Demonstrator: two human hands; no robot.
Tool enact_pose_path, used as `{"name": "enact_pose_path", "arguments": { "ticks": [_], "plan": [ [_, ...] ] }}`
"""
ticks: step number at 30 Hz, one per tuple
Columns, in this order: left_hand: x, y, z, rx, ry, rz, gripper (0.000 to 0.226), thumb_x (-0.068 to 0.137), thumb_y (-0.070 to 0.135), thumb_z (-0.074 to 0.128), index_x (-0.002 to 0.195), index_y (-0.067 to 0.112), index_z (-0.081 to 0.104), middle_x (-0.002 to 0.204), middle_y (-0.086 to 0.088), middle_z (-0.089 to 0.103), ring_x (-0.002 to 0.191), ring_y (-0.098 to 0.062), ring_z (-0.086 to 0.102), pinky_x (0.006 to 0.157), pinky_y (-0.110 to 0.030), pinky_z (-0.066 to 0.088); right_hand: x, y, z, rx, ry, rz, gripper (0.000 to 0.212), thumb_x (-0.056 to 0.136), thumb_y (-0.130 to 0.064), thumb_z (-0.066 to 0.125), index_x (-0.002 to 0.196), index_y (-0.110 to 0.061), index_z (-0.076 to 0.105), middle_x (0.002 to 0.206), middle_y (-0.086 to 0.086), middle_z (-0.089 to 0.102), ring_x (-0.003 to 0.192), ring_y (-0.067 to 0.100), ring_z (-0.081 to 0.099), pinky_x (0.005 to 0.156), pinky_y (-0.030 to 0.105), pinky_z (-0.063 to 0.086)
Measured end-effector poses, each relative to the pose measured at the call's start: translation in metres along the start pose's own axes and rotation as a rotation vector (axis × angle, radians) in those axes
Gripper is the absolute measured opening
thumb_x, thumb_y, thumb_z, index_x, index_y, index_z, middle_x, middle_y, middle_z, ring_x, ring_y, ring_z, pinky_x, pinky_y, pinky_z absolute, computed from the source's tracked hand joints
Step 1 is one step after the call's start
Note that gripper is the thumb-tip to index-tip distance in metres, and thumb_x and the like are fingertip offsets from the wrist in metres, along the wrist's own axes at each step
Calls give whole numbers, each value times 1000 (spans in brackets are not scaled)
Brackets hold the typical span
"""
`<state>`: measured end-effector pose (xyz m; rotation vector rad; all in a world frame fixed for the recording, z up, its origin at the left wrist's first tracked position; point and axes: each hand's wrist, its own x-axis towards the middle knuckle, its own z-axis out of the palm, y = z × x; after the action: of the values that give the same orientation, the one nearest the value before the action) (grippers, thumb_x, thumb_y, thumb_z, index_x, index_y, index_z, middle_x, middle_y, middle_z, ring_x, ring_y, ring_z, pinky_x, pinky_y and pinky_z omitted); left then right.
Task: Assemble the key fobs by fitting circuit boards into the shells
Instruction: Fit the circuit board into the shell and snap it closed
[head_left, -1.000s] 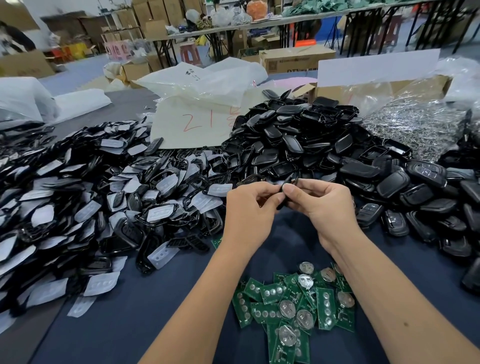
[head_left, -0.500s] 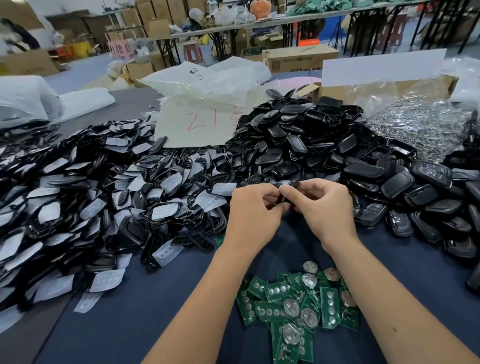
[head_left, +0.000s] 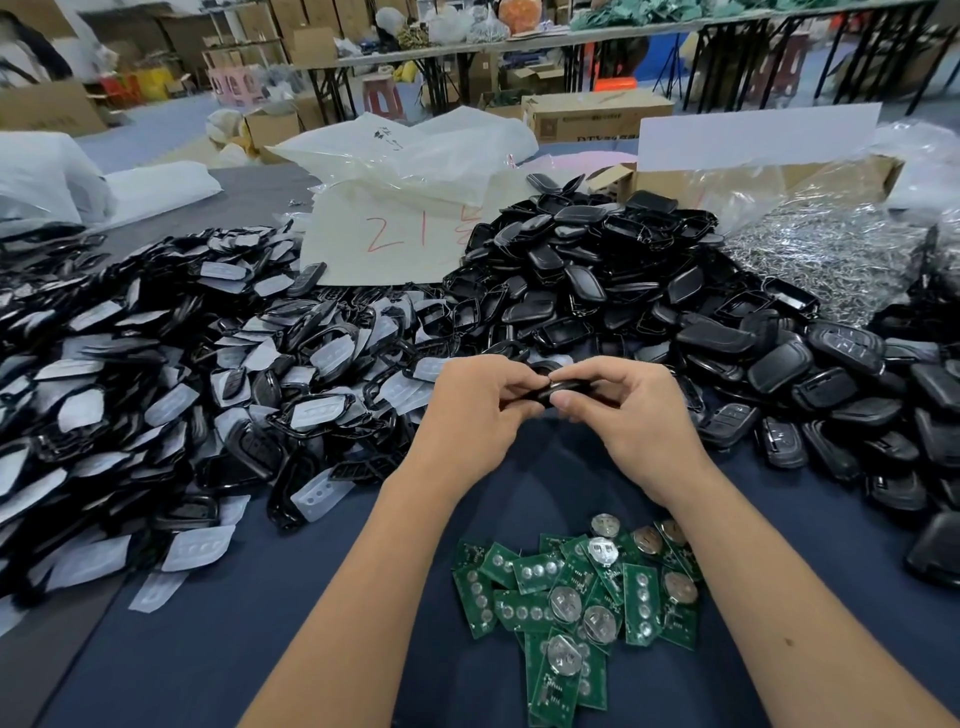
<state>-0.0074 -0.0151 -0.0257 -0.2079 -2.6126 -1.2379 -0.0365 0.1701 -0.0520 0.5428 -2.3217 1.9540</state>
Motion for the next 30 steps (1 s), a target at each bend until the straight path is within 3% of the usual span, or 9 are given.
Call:
{"name": "enact_pose_path", "arguments": {
  "ticks": [5,10,12,17,20,24,27,30],
  "plan": [
    [1,-1,-2,26,62,25,22,76,10,89,91,24,79,84,13,71,79,-3,67,74,-16,55,-2,-4,1,-44,20,-40,18,85,-6,84,94,-21,81,87,-6,78,83,12,75,78,25,57],
    [1,-6,-2,-12,15,20,23,74,1,88,79,18,73,79,7,71,75,-11,70,77,-36,60,-4,-9,1,-92,5,-93,17,84,-3,83,95,-16,80,90,-5,77,88,11,73,81,22,55],
    [2,-8,-2,-5,19,18,23,74,3,88,79,19,72,79,8,71,75,-10,69,77,-38,60,-5,-11,3,-130,21,-105,17,85,-4,83,96,-16,80,92,-7,77,89,7,72,82,17,53],
    [-1,-5,1,66,34,94,28,75,9,87,93,23,70,87,13,69,85,-4,66,79,-29,57,-6,-14,7,-231,33,-164,19,82,-4,85,96,-15,80,93,-1,71,84,16,69,76,35,56],
    [-3,-1,3,9,32,103,42,77,5,85,104,32,66,86,13,72,85,-2,69,79,-25,59,-7,-16,8,-230,30,-191,22,81,-3,85,98,-16,79,94,-3,70,85,14,69,77,36,56],
    [-2,3,5,-285,63,-75,53,76,6,87,113,38,66,85,5,77,79,-10,75,75,-26,61,-4,-12,5,-10,103,-62,27,89,-13,82,111,-23,71,95,-2,71,81,12,70,74,31,57],
    [-2,5,6,-555,62,-228,49,75,0,89,113,25,70,80,-6,75,76,-20,75,74,-36,63,-2,-7,5,92,98,14,7,96,-19,75,100,-25,75,81,-3,72,68,8,64,63,24,50],
    [-2,7,6,-756,56,-314,36,77,-7,85,106,9,70,77,-12,69,74,-22,73,71,-36,64,-1,-3,5,174,71,78,13,102,-26,68,95,-22,78,62,-3,61,54,7,53,50,19,43]
  ]
}}
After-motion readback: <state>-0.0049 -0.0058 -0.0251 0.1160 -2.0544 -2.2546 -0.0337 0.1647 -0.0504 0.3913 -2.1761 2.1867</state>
